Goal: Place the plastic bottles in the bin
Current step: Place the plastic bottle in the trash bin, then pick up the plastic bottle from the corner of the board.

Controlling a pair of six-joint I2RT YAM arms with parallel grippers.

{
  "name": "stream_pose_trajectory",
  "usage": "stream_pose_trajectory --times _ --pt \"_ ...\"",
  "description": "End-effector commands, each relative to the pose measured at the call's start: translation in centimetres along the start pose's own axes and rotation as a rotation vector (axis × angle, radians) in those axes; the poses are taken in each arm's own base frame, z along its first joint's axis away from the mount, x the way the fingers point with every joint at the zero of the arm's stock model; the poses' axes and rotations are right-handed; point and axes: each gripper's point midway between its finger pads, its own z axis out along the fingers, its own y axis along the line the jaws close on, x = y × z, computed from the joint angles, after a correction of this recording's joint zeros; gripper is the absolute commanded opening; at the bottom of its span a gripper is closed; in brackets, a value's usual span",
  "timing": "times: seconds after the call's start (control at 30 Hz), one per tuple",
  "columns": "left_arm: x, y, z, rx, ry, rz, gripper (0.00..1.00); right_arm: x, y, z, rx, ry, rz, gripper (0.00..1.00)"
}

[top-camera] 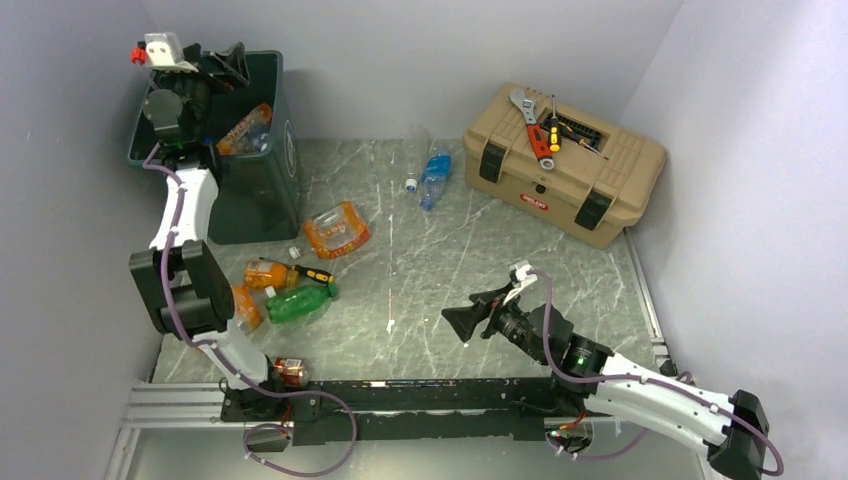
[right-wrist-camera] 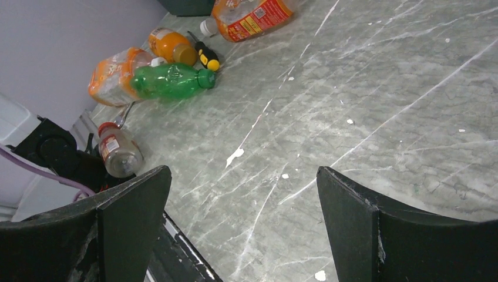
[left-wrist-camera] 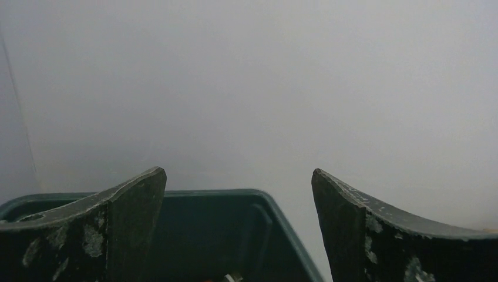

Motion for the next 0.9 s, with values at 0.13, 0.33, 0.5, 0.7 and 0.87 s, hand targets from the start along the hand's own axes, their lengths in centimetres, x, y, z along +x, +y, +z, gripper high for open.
stream_pose_trajectory --times 0.13,0.33,0.5,0.7,0.87 --pt "-16.4 -7.4 -3.3 -0.016 -0.135 -0.023 0.99 -3.6 0.7 0.0 0.024 -0.096 0.005 0.99" --pt "-11.8 -17.4 -8.0 0.134 0.215 -0.038 1.00 -6.5 1.1 0.1 0.103 -0.089 -0.058 1.00" --pt "-6.5 -20.2 -14.4 0.153 0.444 -0.015 0.99 -8.4 0.7 1.0 0.224 -0.068 -0.046 1.00" --pt "-4.0 -18.0 -21.0 0.032 0.571 0.015 1.00 -9.1 -2.2 2.5 0.391 -0.125 -0.014 1.00" --pt "0.3 -18.6 -25.0 0.084 0.707 0.055 1.00 -9.7 -4.8 5.4 0.446 -0.154 0.080 0.98"
